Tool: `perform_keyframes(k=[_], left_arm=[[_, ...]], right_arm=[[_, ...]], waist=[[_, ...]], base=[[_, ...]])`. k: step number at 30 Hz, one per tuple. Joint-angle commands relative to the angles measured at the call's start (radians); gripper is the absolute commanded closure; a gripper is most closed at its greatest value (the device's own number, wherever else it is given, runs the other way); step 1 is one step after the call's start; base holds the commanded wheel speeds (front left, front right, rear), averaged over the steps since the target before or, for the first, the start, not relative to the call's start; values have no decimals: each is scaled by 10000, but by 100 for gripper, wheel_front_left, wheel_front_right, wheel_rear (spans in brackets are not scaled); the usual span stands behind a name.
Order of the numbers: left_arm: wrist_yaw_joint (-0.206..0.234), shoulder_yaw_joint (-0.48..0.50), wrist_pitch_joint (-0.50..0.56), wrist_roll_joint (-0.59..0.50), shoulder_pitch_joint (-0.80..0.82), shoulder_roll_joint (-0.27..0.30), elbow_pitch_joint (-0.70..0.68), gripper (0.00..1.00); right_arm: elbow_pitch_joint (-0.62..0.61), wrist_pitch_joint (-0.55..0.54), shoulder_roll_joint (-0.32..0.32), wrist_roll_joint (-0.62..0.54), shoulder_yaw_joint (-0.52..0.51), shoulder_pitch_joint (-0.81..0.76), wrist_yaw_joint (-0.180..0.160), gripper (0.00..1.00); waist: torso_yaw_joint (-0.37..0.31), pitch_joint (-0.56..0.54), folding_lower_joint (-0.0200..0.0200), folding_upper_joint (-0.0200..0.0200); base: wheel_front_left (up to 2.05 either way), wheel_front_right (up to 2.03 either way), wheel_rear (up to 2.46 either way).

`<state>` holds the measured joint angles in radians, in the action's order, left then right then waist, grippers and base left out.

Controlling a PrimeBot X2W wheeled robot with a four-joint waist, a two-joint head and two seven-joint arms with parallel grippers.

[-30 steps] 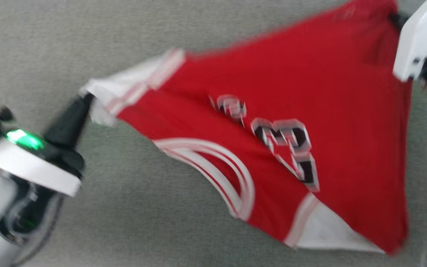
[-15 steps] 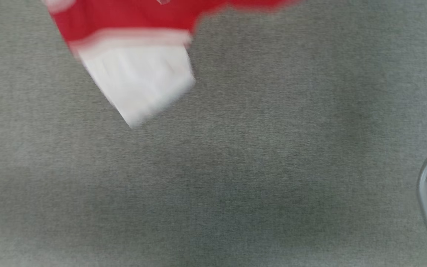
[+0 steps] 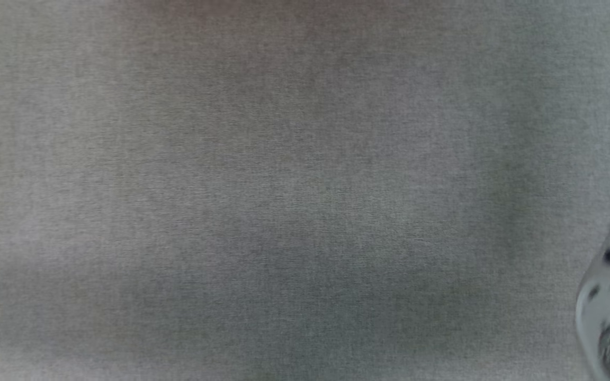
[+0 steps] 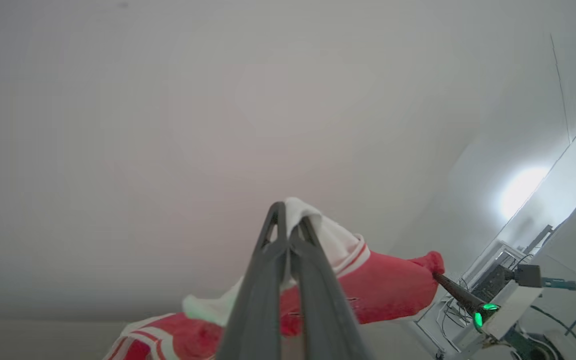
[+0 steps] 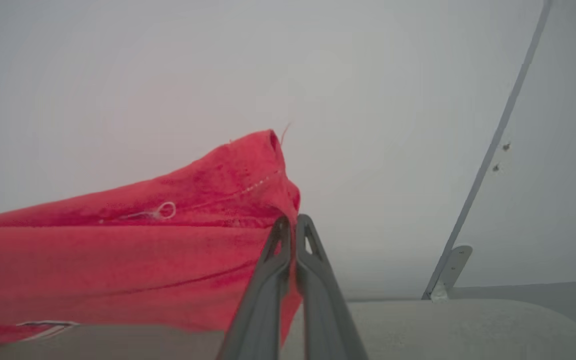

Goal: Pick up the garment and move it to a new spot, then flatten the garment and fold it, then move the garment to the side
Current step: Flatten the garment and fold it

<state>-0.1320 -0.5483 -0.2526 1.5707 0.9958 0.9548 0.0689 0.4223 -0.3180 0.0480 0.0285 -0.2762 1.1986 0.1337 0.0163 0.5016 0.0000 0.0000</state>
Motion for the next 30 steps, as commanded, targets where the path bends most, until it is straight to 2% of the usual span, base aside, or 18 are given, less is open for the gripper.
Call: perform_keyframes(k=[1, 4, 9, 14, 18, 23, 30], left_arm=[[27, 103, -79, 233, -466, -140, -102, 100], [26, 332, -141, 257, -2084, -629, -863, 100], [26, 1241, -137, -513, -4816, -1605, -1462, 100], [26, 1313, -134, -1154, -6706, -2134, -1839, 100], [26, 1199, -136, -1401, -7674, -2305, -2200, 100], [26, 1047, -136, -1516, -8753, -2140, -2745, 100], [26, 1643, -137, -1619, -10234, -1965, -3355, 100]], right_arm=[[-165, -86, 98, 112, 89, -519, -52, 100], [-1099, -499, 244, 617, 342, -2193, -52, 100], [-3139, -1632, 238, 1771, 529, -5204, -50, 100], [-5216, -2786, 153, 2600, 365, -7758, -49, 100], [-6496, -3597, 90, 3134, 124, -9438, -49, 100], [-7746, -4310, 38, 3895, -111, -11239, -49, 100], [-8991, -4345, 31, 4989, -348, -13423, -47, 100]], waist=[[79, -85, 0, 0], [270, -194, 0, 0], [380, -383, 0, 0], [470, -551, 0, 0], [582, -706, 0, 0], [681, -861, 0, 0], [741, -936, 0, 0]], base=[[0, 0, 0], [0, 0, 0], [0, 0, 0], [0, 0, 0], [0, 0, 0], [0, 0, 0], [0, 0, 0]])
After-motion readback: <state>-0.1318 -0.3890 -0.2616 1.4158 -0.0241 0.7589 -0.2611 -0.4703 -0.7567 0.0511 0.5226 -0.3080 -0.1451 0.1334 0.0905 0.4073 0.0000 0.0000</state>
